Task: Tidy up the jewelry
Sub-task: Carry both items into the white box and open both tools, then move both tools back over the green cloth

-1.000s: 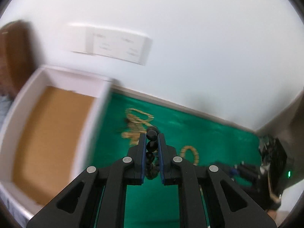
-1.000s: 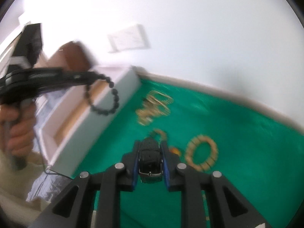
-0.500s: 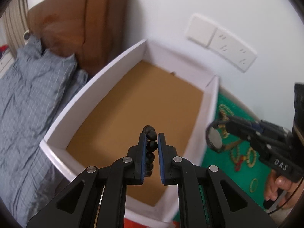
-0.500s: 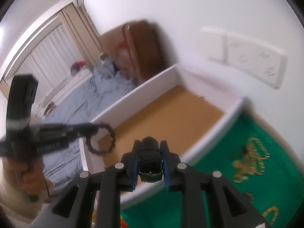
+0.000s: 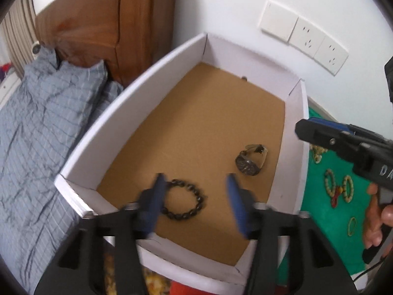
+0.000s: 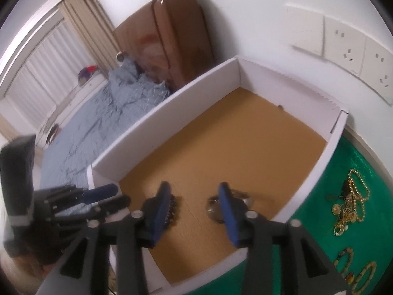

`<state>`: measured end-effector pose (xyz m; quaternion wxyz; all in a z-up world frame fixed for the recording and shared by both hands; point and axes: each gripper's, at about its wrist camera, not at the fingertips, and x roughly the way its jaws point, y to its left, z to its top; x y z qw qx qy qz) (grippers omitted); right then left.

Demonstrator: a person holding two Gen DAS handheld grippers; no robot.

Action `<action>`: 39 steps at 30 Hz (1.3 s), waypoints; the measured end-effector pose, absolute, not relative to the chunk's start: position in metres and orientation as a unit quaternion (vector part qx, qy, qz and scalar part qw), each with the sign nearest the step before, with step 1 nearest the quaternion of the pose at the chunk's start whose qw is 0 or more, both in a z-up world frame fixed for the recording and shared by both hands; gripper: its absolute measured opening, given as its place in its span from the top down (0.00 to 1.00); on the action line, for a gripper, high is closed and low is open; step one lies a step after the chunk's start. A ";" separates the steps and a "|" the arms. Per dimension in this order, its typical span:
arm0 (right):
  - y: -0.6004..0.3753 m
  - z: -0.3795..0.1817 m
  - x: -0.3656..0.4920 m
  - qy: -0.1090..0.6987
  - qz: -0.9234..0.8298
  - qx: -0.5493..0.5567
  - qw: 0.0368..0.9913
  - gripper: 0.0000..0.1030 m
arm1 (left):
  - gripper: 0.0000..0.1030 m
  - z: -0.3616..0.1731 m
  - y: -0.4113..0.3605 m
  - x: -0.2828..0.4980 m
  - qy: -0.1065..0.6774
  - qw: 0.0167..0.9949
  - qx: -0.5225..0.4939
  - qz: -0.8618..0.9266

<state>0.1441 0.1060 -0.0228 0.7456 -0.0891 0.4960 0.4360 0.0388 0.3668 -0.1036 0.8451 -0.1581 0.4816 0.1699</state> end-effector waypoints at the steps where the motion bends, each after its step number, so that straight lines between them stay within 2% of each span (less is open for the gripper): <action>1: 0.100 -0.017 0.144 0.490 0.432 -0.088 0.752 0.50 | 0.28 -0.100 0.364 0.037 0.473 0.851 -0.152 0.171; 2: 0.096 -0.012 0.142 0.485 0.428 -0.087 0.758 0.46 | 0.21 -0.096 0.361 0.035 0.465 0.856 -0.148 0.171; 3: 0.090 -0.006 0.139 0.477 0.423 -0.086 0.766 0.37 | 0.15 -0.093 0.358 0.034 0.457 0.861 -0.144 0.169; 4: 0.083 0.000 0.136 0.469 0.415 -0.085 0.775 0.31 | 0.14 -0.089 0.352 0.032 0.446 0.868 -0.140 0.164; 7: 0.051 0.018 0.131 0.450 0.389 -0.084 0.800 0.26 | 0.11 -0.079 0.333 0.031 0.418 0.888 -0.121 0.149; 13: -0.037 0.045 0.121 0.411 0.333 -0.091 0.843 0.26 | 0.08 -0.060 0.278 0.043 0.397 0.907 -0.077 0.121; 20: -0.167 0.053 0.113 0.403 0.282 -0.114 0.863 0.26 | 0.04 -0.042 0.196 0.059 0.400 0.900 -0.141 0.099; 21: -0.189 0.054 0.113 0.407 0.270 -0.117 0.865 0.26 | 0.01 -0.041 0.186 0.059 0.398 0.902 -0.141 0.091; 27: -0.292 0.053 0.118 0.414 0.209 -0.127 0.877 0.26 | 0.01 -0.038 0.117 0.066 0.402 0.905 -0.123 0.058; 32: -0.344 0.046 0.118 0.427 0.134 -0.079 0.890 0.26 | 0.01 -0.042 0.086 0.091 0.417 0.904 -0.087 -0.027; 36: -0.360 0.039 0.103 0.402 0.062 -0.041 0.913 0.26 | 0.01 -0.053 0.075 0.111 0.426 0.900 -0.043 -0.081; 39: -0.365 0.023 0.096 0.425 0.038 0.027 0.904 0.26 | 0.01 -0.056 0.078 0.117 0.435 0.897 -0.017 -0.076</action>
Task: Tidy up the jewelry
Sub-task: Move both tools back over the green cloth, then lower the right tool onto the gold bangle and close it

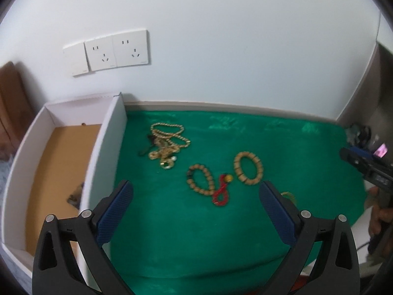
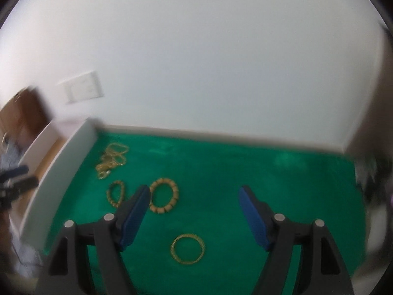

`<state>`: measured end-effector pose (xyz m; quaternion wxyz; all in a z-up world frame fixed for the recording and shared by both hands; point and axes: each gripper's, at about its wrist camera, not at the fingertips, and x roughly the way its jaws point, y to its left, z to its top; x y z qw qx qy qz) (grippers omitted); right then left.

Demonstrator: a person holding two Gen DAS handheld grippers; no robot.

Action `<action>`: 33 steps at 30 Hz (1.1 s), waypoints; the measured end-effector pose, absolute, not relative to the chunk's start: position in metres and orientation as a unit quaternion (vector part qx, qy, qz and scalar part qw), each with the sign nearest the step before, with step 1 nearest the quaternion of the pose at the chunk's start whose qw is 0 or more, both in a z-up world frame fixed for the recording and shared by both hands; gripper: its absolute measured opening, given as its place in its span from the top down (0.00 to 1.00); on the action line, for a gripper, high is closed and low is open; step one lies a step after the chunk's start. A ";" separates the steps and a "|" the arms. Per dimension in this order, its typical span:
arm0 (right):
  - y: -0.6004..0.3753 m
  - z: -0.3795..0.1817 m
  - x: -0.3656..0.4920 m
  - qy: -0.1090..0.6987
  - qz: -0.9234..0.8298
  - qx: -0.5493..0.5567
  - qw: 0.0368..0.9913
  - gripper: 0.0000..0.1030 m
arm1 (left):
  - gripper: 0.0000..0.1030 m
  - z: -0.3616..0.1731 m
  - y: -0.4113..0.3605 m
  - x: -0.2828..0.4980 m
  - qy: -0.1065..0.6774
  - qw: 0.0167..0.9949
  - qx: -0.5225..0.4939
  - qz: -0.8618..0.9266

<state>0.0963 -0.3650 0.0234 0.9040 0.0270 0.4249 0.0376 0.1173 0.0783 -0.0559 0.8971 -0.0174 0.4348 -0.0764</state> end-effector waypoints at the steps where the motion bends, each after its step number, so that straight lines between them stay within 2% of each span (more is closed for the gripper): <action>1: -0.365 0.019 0.094 0.427 0.047 0.041 0.902 0.26 | 0.01 -0.056 0.080 0.118 0.433 0.898 -0.014 -0.078; 6: -0.355 -0.001 0.084 0.424 0.034 -0.016 0.905 0.26 | 0.01 -0.074 0.079 0.121 0.453 0.887 0.027 -0.087; 21: -0.365 -0.067 0.068 0.501 0.044 0.008 0.864 0.27 | 0.01 -0.124 0.048 0.129 0.475 0.866 0.065 -0.142; 23: -0.372 -0.087 0.073 0.532 0.046 0.022 0.845 0.35 | 0.02 -0.133 0.045 0.133 0.486 0.859 0.068 -0.143; 25: -0.382 -0.105 0.079 0.557 0.035 0.031 0.829 0.48 | 0.02 -0.140 0.045 0.137 0.497 0.853 0.061 -0.146; 27: -0.393 -0.123 0.086 0.574 0.022 0.038 0.817 0.55 | 0.02 -0.143 0.046 0.139 0.500 0.852 0.057 -0.145; 33: -0.393 -0.152 0.096 0.592 0.021 0.023 0.805 0.65 | 0.02 -0.153 0.039 0.145 0.504 0.848 0.080 -0.141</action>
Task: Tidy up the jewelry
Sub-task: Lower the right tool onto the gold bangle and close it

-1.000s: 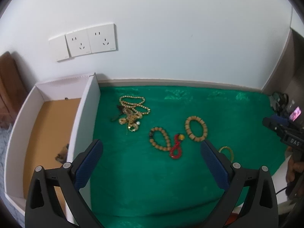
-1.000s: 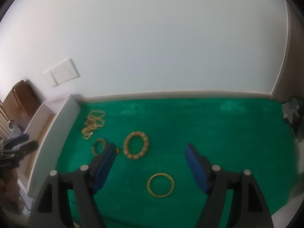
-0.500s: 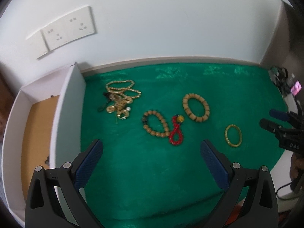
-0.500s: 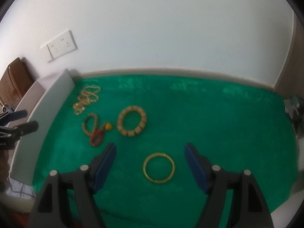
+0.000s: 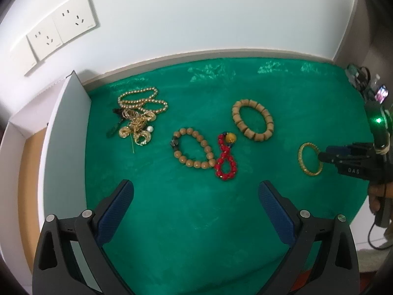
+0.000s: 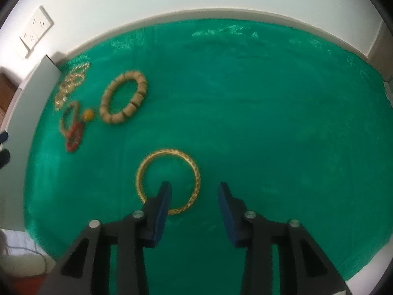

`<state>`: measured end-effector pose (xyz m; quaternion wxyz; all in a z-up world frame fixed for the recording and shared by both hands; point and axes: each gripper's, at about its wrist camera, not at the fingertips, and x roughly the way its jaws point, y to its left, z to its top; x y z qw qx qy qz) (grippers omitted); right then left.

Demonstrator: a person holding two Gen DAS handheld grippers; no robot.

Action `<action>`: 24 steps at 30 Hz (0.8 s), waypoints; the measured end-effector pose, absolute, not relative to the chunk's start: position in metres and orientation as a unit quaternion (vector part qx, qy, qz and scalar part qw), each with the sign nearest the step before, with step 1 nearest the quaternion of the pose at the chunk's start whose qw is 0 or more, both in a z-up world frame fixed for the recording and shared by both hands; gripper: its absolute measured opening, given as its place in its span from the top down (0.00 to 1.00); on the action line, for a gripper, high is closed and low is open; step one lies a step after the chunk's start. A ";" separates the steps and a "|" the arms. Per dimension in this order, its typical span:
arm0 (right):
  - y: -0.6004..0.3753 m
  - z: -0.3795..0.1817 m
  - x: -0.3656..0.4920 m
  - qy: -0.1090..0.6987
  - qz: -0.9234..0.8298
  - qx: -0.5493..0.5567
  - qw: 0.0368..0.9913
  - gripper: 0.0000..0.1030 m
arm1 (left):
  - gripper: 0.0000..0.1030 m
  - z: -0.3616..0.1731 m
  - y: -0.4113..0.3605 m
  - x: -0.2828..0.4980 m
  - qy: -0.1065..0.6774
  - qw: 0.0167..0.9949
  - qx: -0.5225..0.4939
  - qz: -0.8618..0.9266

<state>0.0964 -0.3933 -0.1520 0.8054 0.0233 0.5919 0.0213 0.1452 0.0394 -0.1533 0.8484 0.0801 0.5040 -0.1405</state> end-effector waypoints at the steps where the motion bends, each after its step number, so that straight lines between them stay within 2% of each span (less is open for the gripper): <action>1: -0.392 -0.154 0.098 0.591 0.021 0.019 0.806 0.69 | 0.02 -0.157 0.039 0.148 0.509 0.846 0.080 -0.138; 5: -0.378 -0.164 0.101 0.591 0.025 -0.017 0.806 0.80 | 0.02 -0.163 0.046 0.152 0.515 0.844 0.070 -0.130; 8: -0.376 -0.164 0.102 0.589 0.014 -0.035 0.807 0.93 | 0.02 -0.166 0.051 0.155 0.518 0.843 0.063 -0.126; 14: -0.387 -0.151 0.097 0.578 0.006 -0.007 0.816 0.94 | 0.04 -0.167 0.040 0.165 0.508 0.846 0.073 -0.145; 24: -0.396 -0.128 0.098 0.558 0.012 0.030 0.829 0.95 | 0.26 -0.191 -0.019 0.194 0.495 0.830 0.144 -0.215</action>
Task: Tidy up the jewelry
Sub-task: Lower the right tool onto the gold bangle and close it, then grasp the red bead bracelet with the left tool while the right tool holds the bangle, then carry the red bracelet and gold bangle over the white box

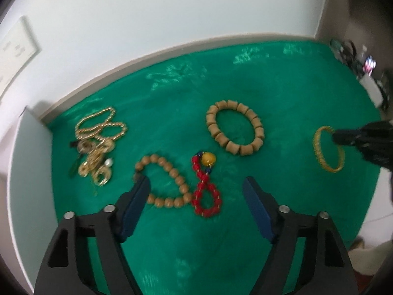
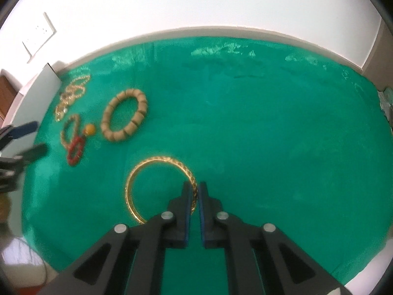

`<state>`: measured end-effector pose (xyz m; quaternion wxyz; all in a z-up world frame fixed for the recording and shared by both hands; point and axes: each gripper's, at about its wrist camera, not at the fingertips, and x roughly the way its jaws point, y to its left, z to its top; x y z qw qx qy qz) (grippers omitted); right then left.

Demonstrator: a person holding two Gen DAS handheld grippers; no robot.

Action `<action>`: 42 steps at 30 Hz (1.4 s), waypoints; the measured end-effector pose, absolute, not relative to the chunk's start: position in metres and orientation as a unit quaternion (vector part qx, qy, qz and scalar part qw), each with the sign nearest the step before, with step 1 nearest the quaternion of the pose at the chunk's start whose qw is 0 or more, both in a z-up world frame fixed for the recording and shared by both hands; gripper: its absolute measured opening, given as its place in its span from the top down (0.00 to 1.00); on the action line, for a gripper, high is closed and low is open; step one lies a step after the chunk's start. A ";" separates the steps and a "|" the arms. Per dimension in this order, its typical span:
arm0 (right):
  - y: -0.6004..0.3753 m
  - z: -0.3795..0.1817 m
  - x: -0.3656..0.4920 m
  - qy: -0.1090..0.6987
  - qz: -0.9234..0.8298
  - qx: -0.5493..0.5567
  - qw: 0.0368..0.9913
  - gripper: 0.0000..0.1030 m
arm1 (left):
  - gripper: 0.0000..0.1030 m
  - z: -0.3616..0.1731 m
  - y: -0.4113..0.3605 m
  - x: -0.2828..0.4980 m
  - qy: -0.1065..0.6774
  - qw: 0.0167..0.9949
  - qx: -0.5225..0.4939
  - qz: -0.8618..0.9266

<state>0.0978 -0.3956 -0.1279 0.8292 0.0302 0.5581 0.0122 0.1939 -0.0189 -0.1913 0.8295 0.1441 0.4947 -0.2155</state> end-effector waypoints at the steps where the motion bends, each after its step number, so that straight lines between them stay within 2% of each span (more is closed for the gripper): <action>1: -0.396 -0.126 0.098 0.556 0.013 0.033 0.830 0.94 | 0.26 -0.197 -0.024 0.199 0.498 0.826 0.151 -0.215; 5: -0.398 -0.118 0.095 0.554 0.014 0.043 0.832 0.94 | 0.26 -0.209 -0.027 0.210 0.507 0.823 0.145 -0.211; 9: -0.400 -0.112 0.090 0.555 0.016 0.048 0.830 0.94 | 0.26 -0.214 -0.007 0.219 0.523 0.819 0.076 -0.225; 11: -0.401 -0.111 0.088 0.556 0.018 0.051 0.830 0.94 | 0.31 -0.219 -0.004 0.220 0.529 0.816 0.061 -0.223; 12: -0.401 -0.110 0.087 0.556 0.019 0.053 0.829 0.94 | 0.34 -0.220 -0.005 0.220 0.530 0.816 0.060 -0.223; 16: -0.403 -0.112 0.086 0.560 0.022 0.052 0.826 0.94 | 0.35 -0.223 -0.023 0.217 0.518 0.818 0.092 -0.232; 18: -0.403 -0.112 0.085 0.561 0.023 0.050 0.826 0.94 | 0.43 -0.228 -0.033 0.216 0.521 0.812 0.112 -0.236; 21: -0.402 -0.106 0.083 0.557 0.025 0.048 0.829 0.94 | 0.68 -0.238 -0.043 0.216 0.532 0.804 0.141 -0.224; 22: -0.402 -0.104 0.083 0.556 0.026 0.047 0.830 0.94 | 0.70 -0.239 -0.044 0.216 0.531 0.805 0.143 -0.223; 25: -0.400 -0.099 0.083 0.551 0.029 0.045 0.833 0.94 | 0.92 -0.239 -0.049 0.217 0.529 0.805 0.148 -0.223; 27: -0.399 -0.096 0.083 0.548 0.031 0.047 0.835 0.94 | 0.93 -0.236 -0.048 0.219 0.529 0.808 0.138 -0.221; 32: -0.392 -0.081 0.089 0.537 0.044 0.049 0.841 0.94 | 0.93 -0.199 -0.016 0.221 0.524 0.824 0.033 -0.215; 42: -0.342 -0.027 0.117 0.501 0.123 0.035 0.856 0.94 | 0.93 -0.071 0.087 0.182 0.472 0.858 -0.132 -0.154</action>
